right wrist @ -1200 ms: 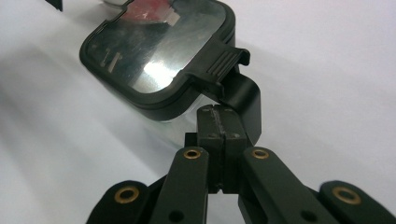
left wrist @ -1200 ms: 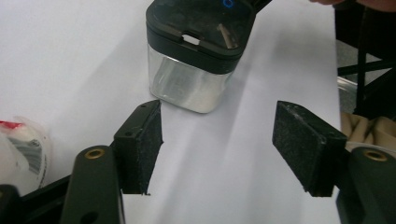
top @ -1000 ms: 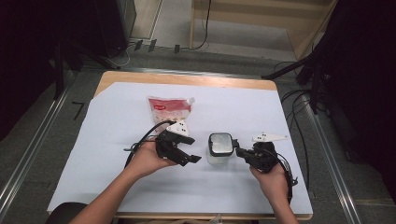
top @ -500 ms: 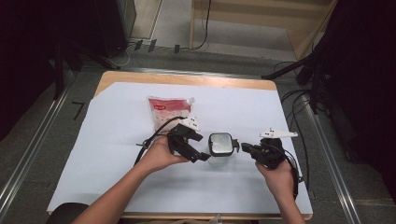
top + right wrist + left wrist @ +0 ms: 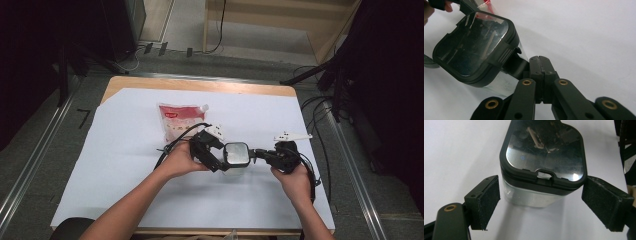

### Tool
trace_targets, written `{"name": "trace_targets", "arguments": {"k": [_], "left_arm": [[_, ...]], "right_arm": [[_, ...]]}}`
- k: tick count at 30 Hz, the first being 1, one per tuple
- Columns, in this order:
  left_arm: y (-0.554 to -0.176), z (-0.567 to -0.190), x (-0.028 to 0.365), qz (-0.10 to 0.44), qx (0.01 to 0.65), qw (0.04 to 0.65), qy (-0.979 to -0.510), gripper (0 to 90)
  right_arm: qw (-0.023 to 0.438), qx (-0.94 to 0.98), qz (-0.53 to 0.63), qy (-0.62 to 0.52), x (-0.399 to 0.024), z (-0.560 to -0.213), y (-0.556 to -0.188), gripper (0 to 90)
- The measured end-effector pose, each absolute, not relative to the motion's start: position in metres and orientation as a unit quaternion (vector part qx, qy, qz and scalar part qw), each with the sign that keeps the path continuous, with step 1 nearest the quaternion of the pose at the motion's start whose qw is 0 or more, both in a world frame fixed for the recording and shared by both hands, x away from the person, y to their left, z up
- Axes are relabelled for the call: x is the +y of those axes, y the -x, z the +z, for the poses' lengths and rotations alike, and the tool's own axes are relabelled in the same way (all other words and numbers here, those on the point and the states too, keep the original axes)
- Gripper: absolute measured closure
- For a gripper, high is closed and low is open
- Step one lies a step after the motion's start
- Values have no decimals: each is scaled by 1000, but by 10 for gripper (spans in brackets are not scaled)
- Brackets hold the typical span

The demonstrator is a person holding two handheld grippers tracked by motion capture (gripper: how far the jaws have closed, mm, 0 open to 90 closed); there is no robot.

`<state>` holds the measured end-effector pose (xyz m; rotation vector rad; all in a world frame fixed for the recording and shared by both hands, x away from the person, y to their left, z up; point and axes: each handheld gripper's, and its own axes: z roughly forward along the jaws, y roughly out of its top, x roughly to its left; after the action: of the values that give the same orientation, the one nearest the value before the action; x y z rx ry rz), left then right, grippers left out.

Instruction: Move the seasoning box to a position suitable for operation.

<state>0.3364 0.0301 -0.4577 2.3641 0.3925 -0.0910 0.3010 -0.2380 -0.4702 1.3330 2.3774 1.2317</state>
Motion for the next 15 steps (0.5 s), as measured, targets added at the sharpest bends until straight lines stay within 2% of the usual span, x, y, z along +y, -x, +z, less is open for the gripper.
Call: {"name": "trace_targets", "arguments": {"k": [12, 15], "left_arm": [[-339, -460, 17, -33, 139, 370, -918, 151], [-338, -457, 17, -19, 129, 368, -921, 160]], "right_arm": [[74, 790, 408, -453, -239, -476, -298, 900], [75, 788, 409, -454, -239, -476, -298, 900]]}}
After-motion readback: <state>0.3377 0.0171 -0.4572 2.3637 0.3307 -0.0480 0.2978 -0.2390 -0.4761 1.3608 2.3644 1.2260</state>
